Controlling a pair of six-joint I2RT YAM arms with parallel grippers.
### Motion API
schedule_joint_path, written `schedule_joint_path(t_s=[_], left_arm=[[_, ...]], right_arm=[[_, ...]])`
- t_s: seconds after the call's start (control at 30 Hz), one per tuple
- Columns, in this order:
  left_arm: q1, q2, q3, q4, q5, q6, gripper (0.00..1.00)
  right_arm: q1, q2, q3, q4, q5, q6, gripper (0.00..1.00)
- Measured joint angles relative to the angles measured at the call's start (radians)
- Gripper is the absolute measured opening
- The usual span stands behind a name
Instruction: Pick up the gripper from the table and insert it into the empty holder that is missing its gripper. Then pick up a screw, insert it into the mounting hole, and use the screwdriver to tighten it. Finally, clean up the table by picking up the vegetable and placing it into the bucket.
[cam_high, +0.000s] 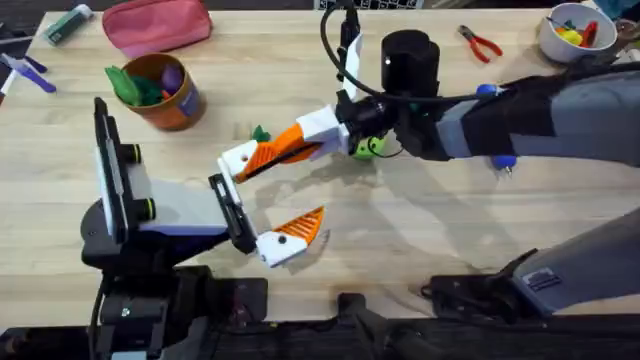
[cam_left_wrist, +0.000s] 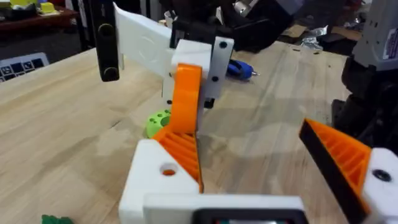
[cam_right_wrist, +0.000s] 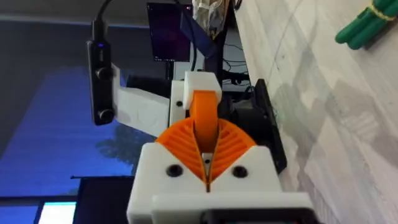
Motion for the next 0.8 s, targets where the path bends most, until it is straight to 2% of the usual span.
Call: schedule_joint_path(t_s=[0.8], left_arm=[[0.0,0.0,0.0,-0.001,0.006,0.0,0.985]], right_arm=[[0.005,-0.044,-0.041,0.007,0.054,0.004,0.009]])
